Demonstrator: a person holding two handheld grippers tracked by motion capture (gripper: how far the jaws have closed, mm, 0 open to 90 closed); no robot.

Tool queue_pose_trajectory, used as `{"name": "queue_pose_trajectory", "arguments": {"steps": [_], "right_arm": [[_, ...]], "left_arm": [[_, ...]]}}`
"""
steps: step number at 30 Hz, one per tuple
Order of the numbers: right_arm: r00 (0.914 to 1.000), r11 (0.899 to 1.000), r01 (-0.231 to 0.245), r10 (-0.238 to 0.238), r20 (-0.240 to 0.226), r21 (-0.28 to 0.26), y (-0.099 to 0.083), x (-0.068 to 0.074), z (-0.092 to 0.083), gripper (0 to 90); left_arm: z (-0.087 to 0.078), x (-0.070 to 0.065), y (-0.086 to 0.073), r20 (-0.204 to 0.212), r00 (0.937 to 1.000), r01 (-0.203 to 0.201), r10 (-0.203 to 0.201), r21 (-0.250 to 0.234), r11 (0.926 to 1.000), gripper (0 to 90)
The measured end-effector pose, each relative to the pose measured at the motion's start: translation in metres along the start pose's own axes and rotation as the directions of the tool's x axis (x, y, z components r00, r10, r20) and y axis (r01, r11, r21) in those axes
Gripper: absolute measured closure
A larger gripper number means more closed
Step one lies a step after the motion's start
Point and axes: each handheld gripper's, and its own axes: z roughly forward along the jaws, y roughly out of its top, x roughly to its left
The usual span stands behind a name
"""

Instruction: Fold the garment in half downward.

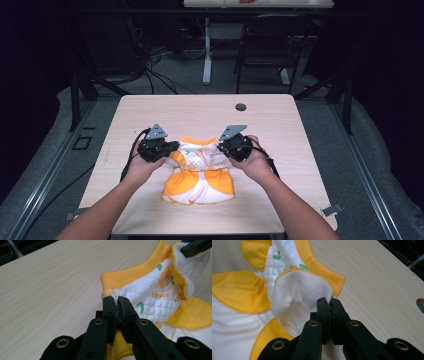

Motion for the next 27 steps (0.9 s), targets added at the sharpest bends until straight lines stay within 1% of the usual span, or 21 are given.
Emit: {"name": "queue_pose_trajectory", "arguments": {"steps": [2,3,4,5,6,8,9,10,11,12,13,14,17,18,19,20,22,27], "right_arm": [[0.9999,1.0,-0.001,0.001,-0.015,0.004,-0.004,0.003,0.001,87.1],[0.9997,1.0,-0.01,0.01,-0.022,0.006,-0.006,0.005,0.003,87.0],[0.9996,1.0,-0.005,0.006,-0.029,0.021,-0.008,0.006,0.004,87.0],[0.9996,1.0,0.004,-0.003,-0.029,0.025,-0.01,0.008,0.005,87.0],[0.9995,1.0,-0.002,0.003,-0.031,0.02,-0.012,0.01,0.006,87.0],[0.9991,1.0,-0.01,0.011,-0.04,0.02,-0.016,0.013,0.006,87.0],[0.9991,1.0,-0.002,0.003,-0.043,0.025,-0.018,0.014,0.006,87.0],[0.9991,1.0,-0.007,0.008,-0.043,0.022,-0.02,0.015,0.006,86.9],[0.9986,1.0,-0.01,0.012,-0.052,0.027,-0.021,0.016,0.005,86.9],[0.9986,1.0,-0.016,0.017,-0.05,0.015,-0.023,0.017,0.005,86.9],[0.9986,1.0,-0.017,0.017,-0.051,0.016,-0.024,0.018,0.004,86.9],[0.9984,1.0,-0.027,0.027,-0.05,0.004,-0.026,0.019,0.004,86.7],[0.9975,0.999,-0.032,0.032,-0.062,0.003,-0.028,0.021,0.003,86.3],[0.9974,1.0,-0.029,0.03,-0.066,0.005,-0.029,0.022,0.002,86.0],[0.9951,0.999,-0.041,0.04,-0.091,-0.002,-0.032,0.024,0.001,82.8],[0.994,0.999,-0.044,0.044,-0.1,-0.002,-0.033,0.024,0.001,80.8],[0.9929,0.999,-0.047,0.047,-0.109,0.002,-0.036,0.027,0.001,80.5],[0.9892,0.998,-0.061,0.059,-0.134,-0.006,-0.042,0.033,-0.004,77.3]], "left_arm": [[0.001,-0.002,-0.004,0.004,0.9999,-0.012,0.012,0.011,0.9999,85.1],[0.001,-0.003,-0.006,0.011,0.9999,-0.007,0.007,0.01,0.9999,85.1],[0.002,-0.004,-0.008,0.017,0.9999,-0.002,0.002,0.01,0.9999,85.1],[0.002,-0.005,-0.01,0.02,0.9998,-0.005,0.004,0.015,0.9999,85.1],[0.002,-0.006,-0.011,0.02,0.9997,-0.012,0.012,0.02,0.9997,85.1],[0.002,-0.007,-0.014,0.032,0.9994,-0.011,0.011,0.021,0.9997,85.0],[0.002,-0.009,-0.016,0.035,0.9994,-0.007,0.006,0.016,0.9999,85.0],[0.002,-0.01,-0.017,0.039,0.9992,-0.006,0.005,0.018,0.9998,85.0],[0.002,-0.01,-0.018,0.044,0.999,-0.01,0.009,0.02,0.9997,84.9],[0.002,-0.011,-0.019,0.048,0.9988,-0.011,0.01,0.02,0.9997,84.9],[0.003,-0.012,-0.021,0.055,0.9984,-0.009,0.008,0.02,0.9998,84.9],[0.003,-0.013,-0.022,0.059,0.9983,-0.008,0.007,0.018,0.9998,84.7],[0.002,-0.014,-0.024,0.069,0.9976,-0.01,0.009,0.018,0.9998,84.5],[0.001,-0.015,-0.026,0.077,0.997,-0.005,0.004,0.019,0.9998,84.5],[0.001,-0.018,-0.029,0.09,0.9959,-0.007,0.005,0.024,0.9997,83.9],[0.0,-0.019,-0.031,0.095,0.9955,-0.011,0.009,0.027,0.9996,83.6],[-0.001,-0.021,-0.034,0.103,0.9946,-0.016,0.012,0.031,0.9994,82.6],[-0.007,-0.024,-0.042,0.122,0.9925,0.006,-0.009,0.02,0.9998,77.6]]}}
